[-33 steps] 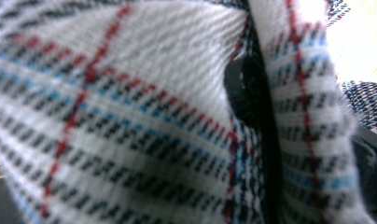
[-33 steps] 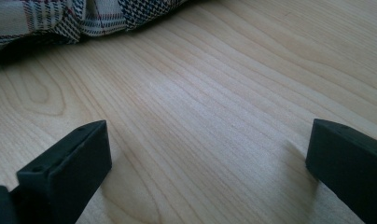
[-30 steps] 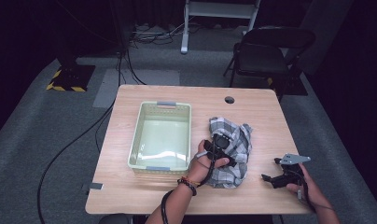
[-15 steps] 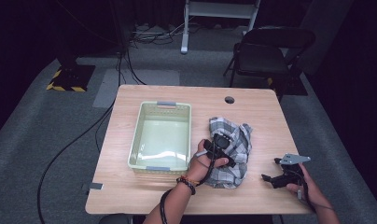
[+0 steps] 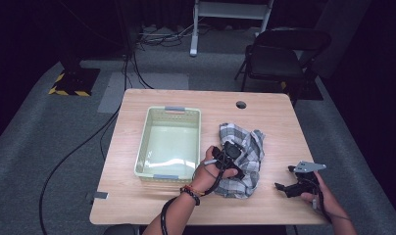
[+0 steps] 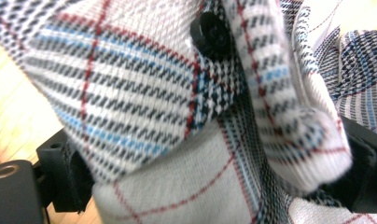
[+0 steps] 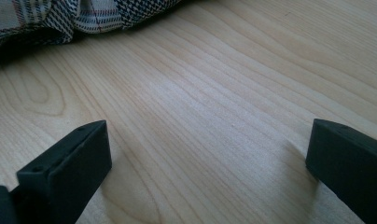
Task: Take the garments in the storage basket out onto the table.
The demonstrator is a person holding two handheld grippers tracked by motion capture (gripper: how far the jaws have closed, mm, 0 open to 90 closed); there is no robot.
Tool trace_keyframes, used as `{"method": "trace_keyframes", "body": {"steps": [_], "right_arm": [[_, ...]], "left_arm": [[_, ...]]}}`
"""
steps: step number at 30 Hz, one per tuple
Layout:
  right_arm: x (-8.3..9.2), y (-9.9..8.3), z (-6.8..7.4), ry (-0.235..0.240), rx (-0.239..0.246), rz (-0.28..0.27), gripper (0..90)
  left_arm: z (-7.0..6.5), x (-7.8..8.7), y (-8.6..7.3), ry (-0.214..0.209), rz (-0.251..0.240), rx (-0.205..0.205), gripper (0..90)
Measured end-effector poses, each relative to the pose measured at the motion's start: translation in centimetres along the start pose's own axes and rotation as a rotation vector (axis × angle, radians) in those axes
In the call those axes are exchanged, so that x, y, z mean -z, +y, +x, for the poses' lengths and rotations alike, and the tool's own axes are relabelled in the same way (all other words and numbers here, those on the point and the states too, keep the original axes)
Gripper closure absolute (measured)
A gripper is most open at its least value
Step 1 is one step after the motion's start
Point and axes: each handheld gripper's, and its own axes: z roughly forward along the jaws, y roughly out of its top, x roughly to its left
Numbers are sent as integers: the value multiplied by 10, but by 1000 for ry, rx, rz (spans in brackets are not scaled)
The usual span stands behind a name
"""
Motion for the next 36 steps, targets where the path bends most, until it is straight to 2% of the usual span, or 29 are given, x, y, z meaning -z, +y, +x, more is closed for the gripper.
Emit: {"method": "trace_keyframes", "body": {"steps": [6, 12, 18, 20, 22, 30, 36], "right_arm": [[0, 0, 0, 0, 0, 0, 0], [0, 0, 0, 0, 0, 0, 0], [0, 0, 0, 0, 0, 0, 0], [0, 0, 0, 0, 0, 0, 0], [0, 0, 0, 0, 0, 0, 0], [0, 0, 0, 0, 0, 0, 0], [0, 0, 0, 0, 0, 0, 0]], "left_arm": [[-1, 10, -3, 16, -5, -20, 71], [-3, 22, -9, 38, -38, -43, 72], [-5, 33, -14, 32, -81, -49, 72], [-7, 35, -16, 20, -81, -68, 71], [-9, 37, -18, 24, -70, -100, 59], [-14, 39, -32, 39, -89, -207, 58], [-16, 43, -42, 41, -107, -248, 56]]}}
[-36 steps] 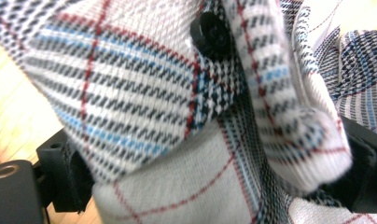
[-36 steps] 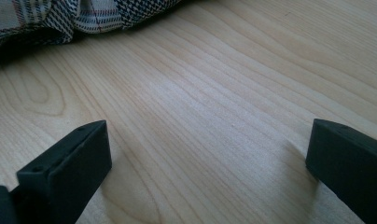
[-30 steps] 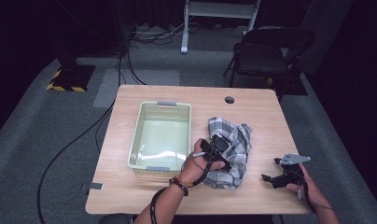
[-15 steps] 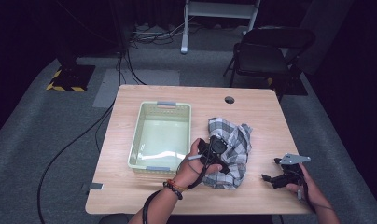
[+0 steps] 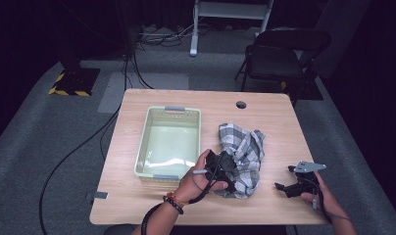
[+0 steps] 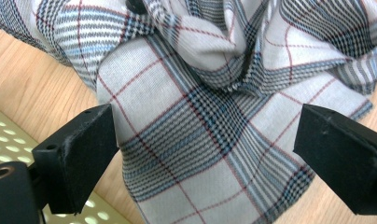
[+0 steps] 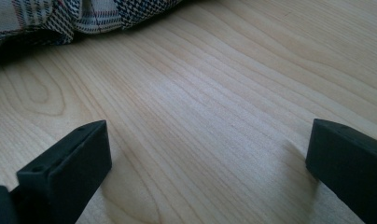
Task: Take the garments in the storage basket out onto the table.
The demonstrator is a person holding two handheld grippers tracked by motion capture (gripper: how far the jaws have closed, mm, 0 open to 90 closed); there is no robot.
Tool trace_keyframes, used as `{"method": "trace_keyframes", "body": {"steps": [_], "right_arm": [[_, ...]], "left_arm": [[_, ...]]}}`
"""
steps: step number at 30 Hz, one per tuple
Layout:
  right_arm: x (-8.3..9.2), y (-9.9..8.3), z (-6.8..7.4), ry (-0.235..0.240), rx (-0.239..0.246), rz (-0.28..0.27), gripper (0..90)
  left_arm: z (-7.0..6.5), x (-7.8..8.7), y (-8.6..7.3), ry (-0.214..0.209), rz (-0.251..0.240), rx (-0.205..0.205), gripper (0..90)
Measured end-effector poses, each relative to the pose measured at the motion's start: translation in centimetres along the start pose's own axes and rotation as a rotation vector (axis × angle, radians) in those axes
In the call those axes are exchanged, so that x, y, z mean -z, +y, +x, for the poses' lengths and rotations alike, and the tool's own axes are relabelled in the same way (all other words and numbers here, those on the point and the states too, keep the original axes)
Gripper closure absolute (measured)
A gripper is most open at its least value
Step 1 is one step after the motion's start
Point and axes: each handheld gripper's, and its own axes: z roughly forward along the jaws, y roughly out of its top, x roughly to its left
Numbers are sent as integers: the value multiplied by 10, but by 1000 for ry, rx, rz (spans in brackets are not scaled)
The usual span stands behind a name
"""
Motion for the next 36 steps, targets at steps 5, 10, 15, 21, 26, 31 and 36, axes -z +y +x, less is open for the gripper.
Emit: {"method": "trace_keyframes", "body": {"steps": [5, 10, 15, 21, 26, 31, 36], "right_arm": [[0, 0, 0, 0, 0, 0, 0], [0, 0, 0, 0, 0, 0, 0], [0, 0, 0, 0, 0, 0, 0], [0, 0, 0, 0, 0, 0, 0], [0, 0, 0, -1, -1, 0, 0], [0, 0, 0, -1, -1, 0, 0], [0, 0, 0, -1, -1, 0, 0]], "left_arm": [[-4, 6, -9, -18, -39, -65, 58], [-9, 10, -17, -26, -73, -101, 56], [-12, 13, -23, -35, -75, -118, 55], [-14, 19, -32, -36, -82, -140, 44], [-17, 22, -40, -39, -95, -155, 44], [-19, 26, -51, -50, -99, -181, 46], [-22, 27, -62, -52, -87, -210, 50]]}}
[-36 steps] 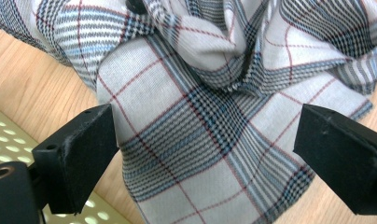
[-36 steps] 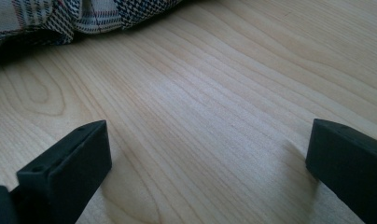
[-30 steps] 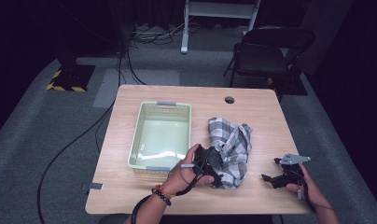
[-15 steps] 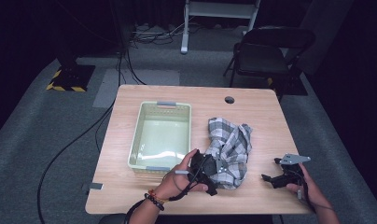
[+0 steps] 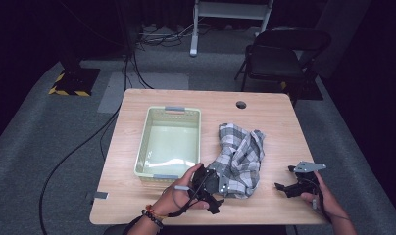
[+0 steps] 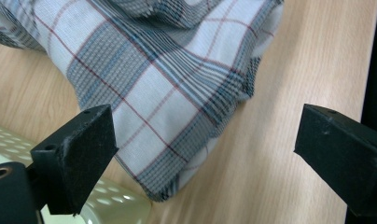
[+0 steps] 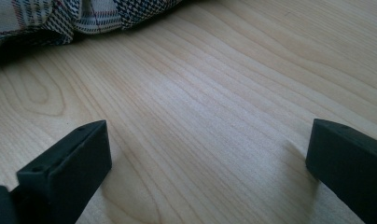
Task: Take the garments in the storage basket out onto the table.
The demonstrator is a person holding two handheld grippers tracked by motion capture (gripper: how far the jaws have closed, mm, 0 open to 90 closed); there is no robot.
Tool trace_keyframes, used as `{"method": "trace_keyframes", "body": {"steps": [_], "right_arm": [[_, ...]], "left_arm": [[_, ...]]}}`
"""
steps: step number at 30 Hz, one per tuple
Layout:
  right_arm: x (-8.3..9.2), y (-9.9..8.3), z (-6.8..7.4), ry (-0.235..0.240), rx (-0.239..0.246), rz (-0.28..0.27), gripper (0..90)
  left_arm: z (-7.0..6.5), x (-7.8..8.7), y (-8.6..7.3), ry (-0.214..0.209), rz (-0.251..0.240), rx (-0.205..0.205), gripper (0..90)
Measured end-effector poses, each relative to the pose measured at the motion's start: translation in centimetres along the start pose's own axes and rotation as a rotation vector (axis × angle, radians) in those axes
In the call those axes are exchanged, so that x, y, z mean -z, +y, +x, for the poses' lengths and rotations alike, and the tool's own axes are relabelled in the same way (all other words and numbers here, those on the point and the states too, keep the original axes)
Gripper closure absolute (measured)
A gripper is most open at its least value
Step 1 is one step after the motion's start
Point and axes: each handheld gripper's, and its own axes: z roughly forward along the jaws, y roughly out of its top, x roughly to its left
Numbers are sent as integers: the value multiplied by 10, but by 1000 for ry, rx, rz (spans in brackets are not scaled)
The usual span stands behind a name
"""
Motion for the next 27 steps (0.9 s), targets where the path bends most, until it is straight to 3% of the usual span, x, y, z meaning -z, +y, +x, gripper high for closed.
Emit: {"method": "trace_keyframes", "body": {"steps": [7, 14, 18, 27], "right_arm": [[0, 0, 0, 0, 0, 0, 0], [0, 0, 0, -1, -1, 0, 0], [0, 0, 0, -1, -1, 0, 0], [0, 0, 0, -1, -1, 0, 0]], "left_arm": [[0, 3, -15, 19, 30, 15, 47], [-5, 11, -24, 7, 21, -10, 47], [-8, 11, -31, 9, 46, -16, 48], [-8, 14, -49, 13, 60, 21, 45]]}}
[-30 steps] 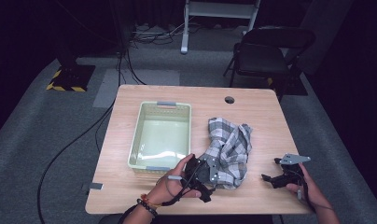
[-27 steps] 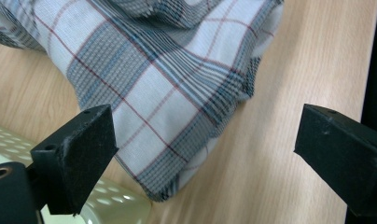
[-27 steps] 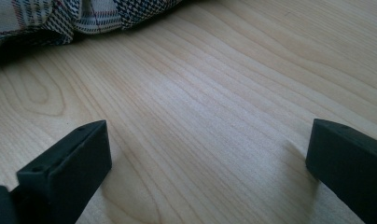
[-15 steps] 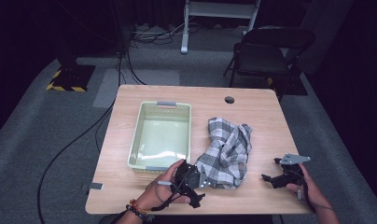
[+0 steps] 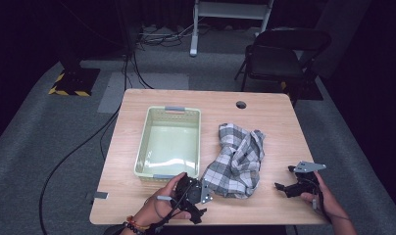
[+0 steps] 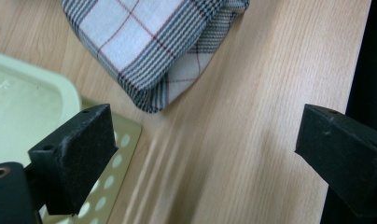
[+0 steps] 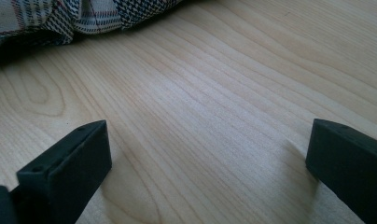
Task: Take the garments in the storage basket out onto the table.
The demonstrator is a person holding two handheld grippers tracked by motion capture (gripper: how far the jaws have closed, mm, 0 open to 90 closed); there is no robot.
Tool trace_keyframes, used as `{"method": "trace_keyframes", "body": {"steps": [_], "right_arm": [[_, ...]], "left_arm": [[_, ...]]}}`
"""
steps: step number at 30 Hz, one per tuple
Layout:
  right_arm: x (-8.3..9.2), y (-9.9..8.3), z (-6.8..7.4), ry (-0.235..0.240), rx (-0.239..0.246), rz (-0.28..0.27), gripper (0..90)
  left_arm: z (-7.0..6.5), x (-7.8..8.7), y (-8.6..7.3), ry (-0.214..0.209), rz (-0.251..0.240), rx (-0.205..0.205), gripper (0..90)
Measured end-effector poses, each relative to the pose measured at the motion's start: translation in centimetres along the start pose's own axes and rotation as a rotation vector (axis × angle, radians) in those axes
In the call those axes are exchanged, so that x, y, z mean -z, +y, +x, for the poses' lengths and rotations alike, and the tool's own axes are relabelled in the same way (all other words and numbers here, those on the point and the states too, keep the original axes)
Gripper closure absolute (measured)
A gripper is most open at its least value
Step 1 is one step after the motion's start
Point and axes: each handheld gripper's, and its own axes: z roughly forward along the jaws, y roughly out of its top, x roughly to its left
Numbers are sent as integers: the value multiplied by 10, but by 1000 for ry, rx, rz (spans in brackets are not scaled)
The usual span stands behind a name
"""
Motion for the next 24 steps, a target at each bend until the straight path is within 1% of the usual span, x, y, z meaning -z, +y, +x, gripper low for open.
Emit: {"method": "trace_keyframes", "body": {"steps": [6, 14, 16, 20, 22, 24], "right_arm": [[0, 0, 0, -1, -1, 0, 0], [0, 0, 0, -1, -1, 0, 0], [0, 0, 0, -1, -1, 0, 1], [0, 0, 0, -1, -1, 0, 0], [0, 0, 0, -2, -2, 0, 0], [0, 0, 0, -2, -2, 0, 0]], "left_arm": [[-1, -1, -13, -1, 26, 19, 49], [4, -4, -31, 3, 50, 79, 50], [6, -4, -35, 0, 53, 87, 50], [9, -4, -45, 11, 68, 113, 50], [12, -4, -50, 13, 59, 142, 53], [14, -2, -55, 15, 65, 156, 54]]}}
